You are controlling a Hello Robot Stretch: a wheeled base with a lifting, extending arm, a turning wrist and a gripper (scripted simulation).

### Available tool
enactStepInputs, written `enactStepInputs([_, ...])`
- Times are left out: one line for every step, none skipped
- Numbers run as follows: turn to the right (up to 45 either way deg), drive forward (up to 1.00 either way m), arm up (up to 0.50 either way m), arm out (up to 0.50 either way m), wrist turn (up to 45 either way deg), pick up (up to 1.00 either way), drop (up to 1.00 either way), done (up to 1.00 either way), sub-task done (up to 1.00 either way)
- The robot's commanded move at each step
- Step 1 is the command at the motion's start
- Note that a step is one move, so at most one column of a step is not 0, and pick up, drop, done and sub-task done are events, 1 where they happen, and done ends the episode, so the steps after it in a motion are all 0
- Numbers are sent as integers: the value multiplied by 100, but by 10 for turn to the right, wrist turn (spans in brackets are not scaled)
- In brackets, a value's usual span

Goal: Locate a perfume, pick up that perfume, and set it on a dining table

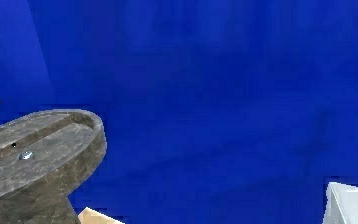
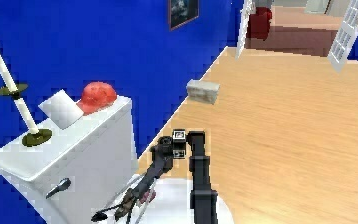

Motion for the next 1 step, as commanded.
enactStepInputs([0,0,0,0,450,0,0,0,0])
